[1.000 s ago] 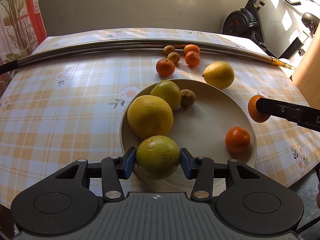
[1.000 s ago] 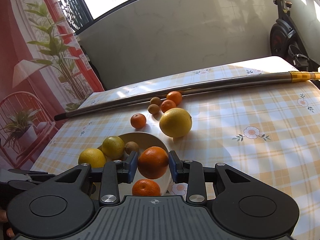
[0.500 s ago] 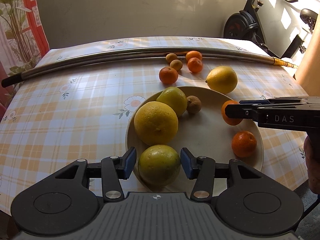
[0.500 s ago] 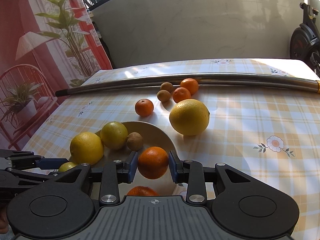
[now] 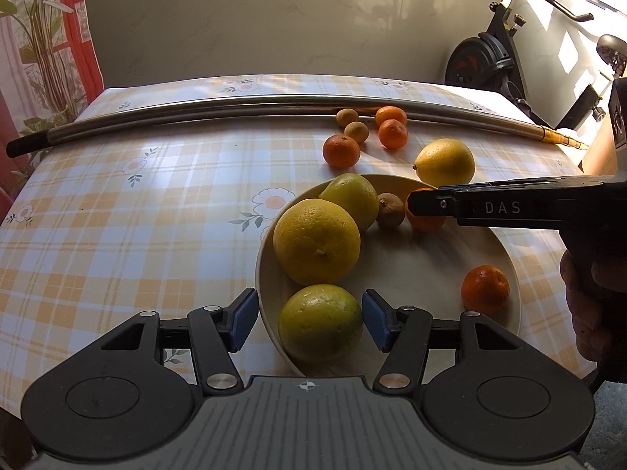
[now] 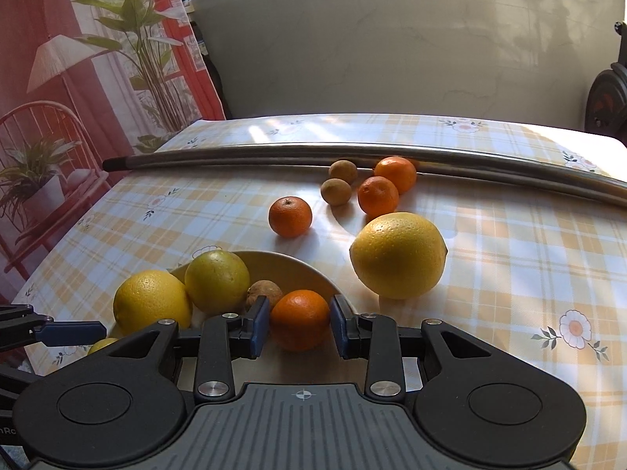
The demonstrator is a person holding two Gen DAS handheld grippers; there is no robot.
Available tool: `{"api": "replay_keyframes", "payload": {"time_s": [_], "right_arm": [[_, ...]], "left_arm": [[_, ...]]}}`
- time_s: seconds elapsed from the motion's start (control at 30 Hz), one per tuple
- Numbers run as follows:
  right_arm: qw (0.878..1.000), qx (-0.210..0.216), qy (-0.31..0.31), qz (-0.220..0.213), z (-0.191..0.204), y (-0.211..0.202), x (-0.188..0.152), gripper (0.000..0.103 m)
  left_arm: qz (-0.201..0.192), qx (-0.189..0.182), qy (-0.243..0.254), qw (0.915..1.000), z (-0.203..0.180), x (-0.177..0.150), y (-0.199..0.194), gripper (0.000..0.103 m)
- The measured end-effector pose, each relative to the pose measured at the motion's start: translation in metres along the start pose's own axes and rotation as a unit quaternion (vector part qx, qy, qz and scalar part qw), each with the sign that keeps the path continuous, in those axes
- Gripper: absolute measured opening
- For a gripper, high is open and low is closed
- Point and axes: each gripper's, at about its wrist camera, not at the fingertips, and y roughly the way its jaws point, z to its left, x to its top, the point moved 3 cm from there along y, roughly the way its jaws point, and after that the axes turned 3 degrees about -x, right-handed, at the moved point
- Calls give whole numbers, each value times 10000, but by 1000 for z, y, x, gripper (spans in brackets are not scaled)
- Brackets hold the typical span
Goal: Organize fruits
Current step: 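Place the green grapefruit on the plate with the left gripper while the right places the tangerine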
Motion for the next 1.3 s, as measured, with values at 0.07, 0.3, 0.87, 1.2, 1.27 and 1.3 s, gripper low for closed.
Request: {"api": "replay_keyframes", "payload": {"time_s": [0.07,0.3,0.87,1.2,1.27,1.3], "right_arm": [[10000,-10,35,-25,0,1,1,31],[9998,31,219,14,2,7,4,32],[9918,-630,963,-549,-21,-67,-24,34],[9900,-721,998,-686,-20,-82,-34,34],[9905,-705,954,-692,-17,-83,-33,34],[9908,-689,941,-682,-16,-83,-34,34]], "left_arm": [[-18,-7,-34,10000,1,0,0,62],[-25,-6,-94,10000,4,-2,-2,65],[-313,23,-150,9994,3,-6,-18,65],[-551,80,-52,9984,-2,-10,-34,65],[-588,87,-84,9982,-1,-10,-36,65],[-617,96,-106,9980,-1,-11,-36,65]]}}
